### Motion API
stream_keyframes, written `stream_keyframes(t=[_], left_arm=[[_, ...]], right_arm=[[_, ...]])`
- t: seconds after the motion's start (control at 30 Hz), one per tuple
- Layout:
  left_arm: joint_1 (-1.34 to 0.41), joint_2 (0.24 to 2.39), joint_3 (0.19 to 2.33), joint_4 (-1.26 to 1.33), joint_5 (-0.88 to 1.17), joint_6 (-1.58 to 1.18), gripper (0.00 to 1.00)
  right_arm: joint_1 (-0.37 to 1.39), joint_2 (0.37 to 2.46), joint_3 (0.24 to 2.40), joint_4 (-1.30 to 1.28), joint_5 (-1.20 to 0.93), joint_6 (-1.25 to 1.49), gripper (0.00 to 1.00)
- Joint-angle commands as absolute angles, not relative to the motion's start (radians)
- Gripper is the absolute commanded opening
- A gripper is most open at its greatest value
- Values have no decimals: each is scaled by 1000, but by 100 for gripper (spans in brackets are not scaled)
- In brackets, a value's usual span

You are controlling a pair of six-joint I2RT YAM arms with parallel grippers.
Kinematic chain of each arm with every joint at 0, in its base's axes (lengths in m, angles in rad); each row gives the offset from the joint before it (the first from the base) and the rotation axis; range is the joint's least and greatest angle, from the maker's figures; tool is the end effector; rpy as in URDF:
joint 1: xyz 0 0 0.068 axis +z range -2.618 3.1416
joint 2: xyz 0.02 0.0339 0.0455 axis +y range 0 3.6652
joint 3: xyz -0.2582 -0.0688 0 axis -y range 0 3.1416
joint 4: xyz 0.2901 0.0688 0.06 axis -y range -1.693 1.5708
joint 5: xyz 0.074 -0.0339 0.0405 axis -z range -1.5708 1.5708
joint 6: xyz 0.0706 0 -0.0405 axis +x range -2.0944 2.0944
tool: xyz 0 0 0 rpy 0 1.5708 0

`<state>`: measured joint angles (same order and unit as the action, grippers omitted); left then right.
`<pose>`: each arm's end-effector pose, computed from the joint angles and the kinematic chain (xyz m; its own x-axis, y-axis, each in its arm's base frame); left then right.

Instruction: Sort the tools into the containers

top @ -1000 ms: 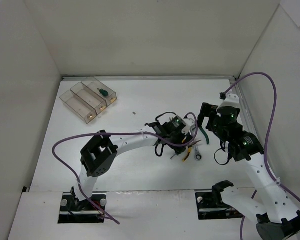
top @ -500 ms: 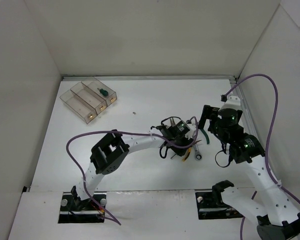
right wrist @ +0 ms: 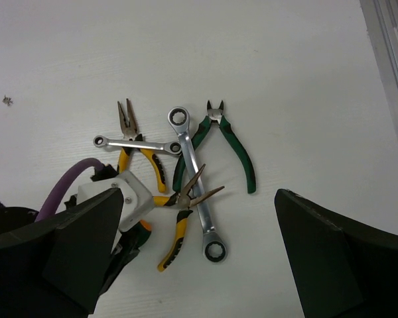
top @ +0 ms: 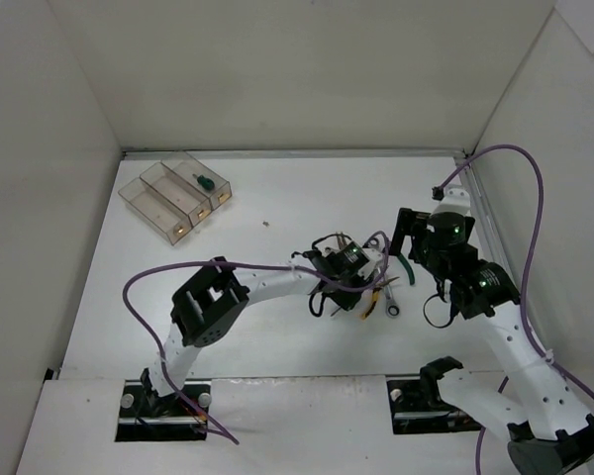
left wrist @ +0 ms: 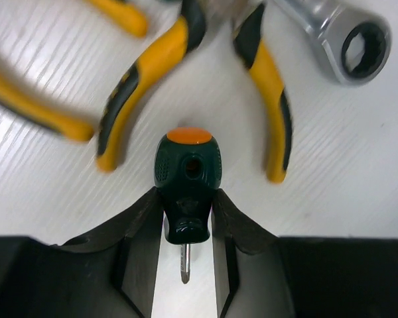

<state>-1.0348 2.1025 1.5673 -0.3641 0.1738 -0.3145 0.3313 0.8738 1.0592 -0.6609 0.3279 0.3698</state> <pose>0.2552 -0.4536 0.1273 -0.6592 0.5131 -0.5498 0.7338 0.5986 -0.3212 0.2471 0.0610 0.3595 -0.4171 0.2184 -0.8822 0.1218 0.9754 0.1839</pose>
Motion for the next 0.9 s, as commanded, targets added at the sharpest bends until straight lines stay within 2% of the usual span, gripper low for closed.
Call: stream_keyframes(t=[0.0,0.17,0.33,0.63,0.87], left_arm=[[-994,1916,1526,-341,155,-328,0],[-881,1778,1486,-350,173,-357,0],[-671,1746,1580,-382,180,-403,0],[-243,1880,1746,-276,130,-684,0],[-84,2046,1905,-147,74,-781,0]], right_arm=[[341,900,1123,-578,291,385,98],[337,916,1127,-575,287,379,98],[336,937,1132,-575,255,365,98],[336,956,1101,-577,221,377,98],[336,951,1077,-578,212,410,98]])
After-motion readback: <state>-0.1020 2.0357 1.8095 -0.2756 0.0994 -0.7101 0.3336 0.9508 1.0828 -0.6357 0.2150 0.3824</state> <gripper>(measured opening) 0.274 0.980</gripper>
